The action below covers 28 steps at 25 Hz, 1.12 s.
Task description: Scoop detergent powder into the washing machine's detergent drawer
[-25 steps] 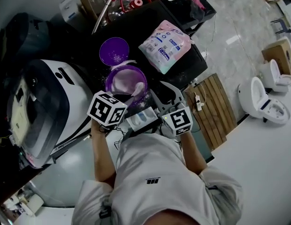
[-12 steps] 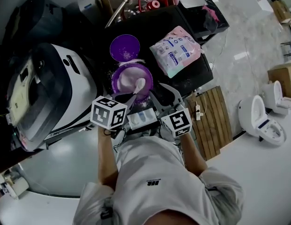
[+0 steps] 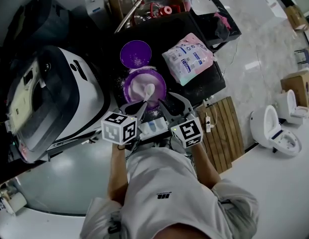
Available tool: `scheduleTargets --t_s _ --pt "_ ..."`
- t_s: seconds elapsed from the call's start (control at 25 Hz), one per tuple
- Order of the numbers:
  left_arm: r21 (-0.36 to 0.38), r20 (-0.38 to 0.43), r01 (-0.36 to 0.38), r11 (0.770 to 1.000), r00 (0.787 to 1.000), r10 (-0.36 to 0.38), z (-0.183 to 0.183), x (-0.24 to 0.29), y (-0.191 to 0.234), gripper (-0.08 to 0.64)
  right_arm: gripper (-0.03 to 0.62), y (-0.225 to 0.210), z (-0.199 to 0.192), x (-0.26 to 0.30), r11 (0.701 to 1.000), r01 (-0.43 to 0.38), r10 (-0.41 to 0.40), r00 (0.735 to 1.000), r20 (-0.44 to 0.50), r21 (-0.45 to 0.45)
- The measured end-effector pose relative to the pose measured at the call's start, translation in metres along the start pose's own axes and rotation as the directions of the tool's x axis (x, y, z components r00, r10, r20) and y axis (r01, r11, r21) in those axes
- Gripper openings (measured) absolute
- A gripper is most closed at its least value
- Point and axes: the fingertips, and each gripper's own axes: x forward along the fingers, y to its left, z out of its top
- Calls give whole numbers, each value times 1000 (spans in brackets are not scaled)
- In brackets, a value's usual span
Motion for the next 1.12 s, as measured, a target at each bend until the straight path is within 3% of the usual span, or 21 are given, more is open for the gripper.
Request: scheduleTargets --t_s 0.56,1.12 --pt "17 81 108 994 991 -109 -3 -21 -6 15 141 25 12 -13 989 145 -145 989 0 -36" --pt "39 150 120 992 981 -124 -23 -69 -18 15 141 67 11 -48 980 184 -183 983 17 -72"
